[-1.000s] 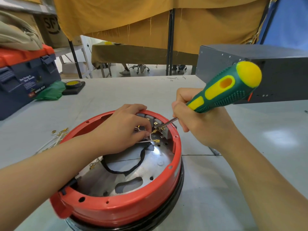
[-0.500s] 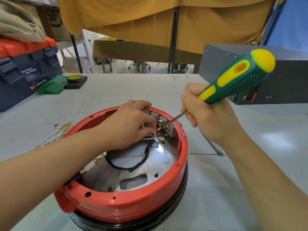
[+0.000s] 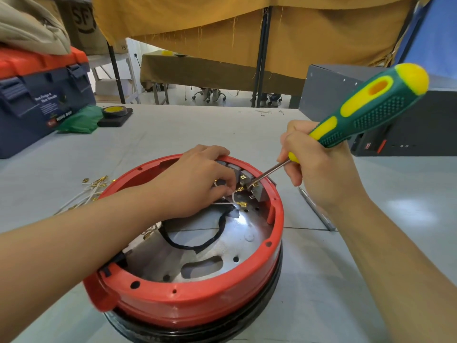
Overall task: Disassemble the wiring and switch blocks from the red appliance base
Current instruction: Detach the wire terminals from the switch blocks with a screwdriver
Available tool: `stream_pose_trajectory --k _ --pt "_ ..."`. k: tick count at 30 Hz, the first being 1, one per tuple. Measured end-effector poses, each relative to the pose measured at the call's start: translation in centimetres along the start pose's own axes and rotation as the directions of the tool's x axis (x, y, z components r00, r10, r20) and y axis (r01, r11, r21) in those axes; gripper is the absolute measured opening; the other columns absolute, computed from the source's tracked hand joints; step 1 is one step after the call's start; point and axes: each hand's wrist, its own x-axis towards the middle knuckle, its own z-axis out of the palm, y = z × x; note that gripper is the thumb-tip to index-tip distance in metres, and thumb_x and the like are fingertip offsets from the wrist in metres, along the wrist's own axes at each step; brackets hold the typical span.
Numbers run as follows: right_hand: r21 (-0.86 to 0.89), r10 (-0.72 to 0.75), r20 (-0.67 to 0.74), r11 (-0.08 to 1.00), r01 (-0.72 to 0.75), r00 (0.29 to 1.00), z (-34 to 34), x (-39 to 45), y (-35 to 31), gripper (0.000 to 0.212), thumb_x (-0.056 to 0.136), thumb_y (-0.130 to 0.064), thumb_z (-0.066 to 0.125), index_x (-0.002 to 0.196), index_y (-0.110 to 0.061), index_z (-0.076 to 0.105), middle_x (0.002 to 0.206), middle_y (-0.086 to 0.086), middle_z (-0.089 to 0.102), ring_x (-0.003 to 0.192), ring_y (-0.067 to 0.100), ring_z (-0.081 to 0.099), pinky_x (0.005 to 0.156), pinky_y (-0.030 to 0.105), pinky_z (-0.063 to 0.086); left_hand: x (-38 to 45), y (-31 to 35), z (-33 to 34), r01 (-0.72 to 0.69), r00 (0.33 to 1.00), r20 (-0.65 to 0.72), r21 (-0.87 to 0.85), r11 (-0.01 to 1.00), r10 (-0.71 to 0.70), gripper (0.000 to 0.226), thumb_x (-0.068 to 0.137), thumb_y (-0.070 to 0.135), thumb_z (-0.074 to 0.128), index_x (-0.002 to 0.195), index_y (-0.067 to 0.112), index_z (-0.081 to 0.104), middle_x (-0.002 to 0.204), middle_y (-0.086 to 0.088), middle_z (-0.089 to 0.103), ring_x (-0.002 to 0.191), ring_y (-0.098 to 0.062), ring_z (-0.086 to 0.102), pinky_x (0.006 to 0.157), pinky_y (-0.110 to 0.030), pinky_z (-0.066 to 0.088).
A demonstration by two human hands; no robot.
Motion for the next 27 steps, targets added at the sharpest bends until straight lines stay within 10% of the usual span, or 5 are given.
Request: stream_pose_trajectory --k 17,27 --pt "0.081 -0.007 -0.029 0.997 0.009 1.0 -0.4 -0.3 -0.3 0.03 0.073 -0.013 0.045 0.055 0.009 0.036 0.035 -0.012 0.04 0.033 0.006 0.033 0.039 0.017 0.028 -0.2 -0.2 -0.2 -0.005 1.0 0.004 -0.024 1.0 0.005 0.011 0.089 0.032 0.058 0.095 0.035 0.067 0.148 -0.002 0.036 0.135 -0.021 0.03 0.108 -0.032 0.025" --pt "0.192 -0.046 -0.151 0.978 0.075 0.987 -1.0 0.2 0.1 0.037 0.074 -0.016 0.046 0.038 -0.021 0.053 0.034 -0.004 0.037 0.031 0.008 0.033 0.04 0.01 0.027 -0.2 0.0 -0.5 -0.016 1.0 0.007 -0.027 1.0 0.016 0.011 0.089 0.031 0.058 0.094 0.033 0.068 0.148 -0.002 0.036 0.135 -0.019 0.031 0.108 -0.027 0.024"
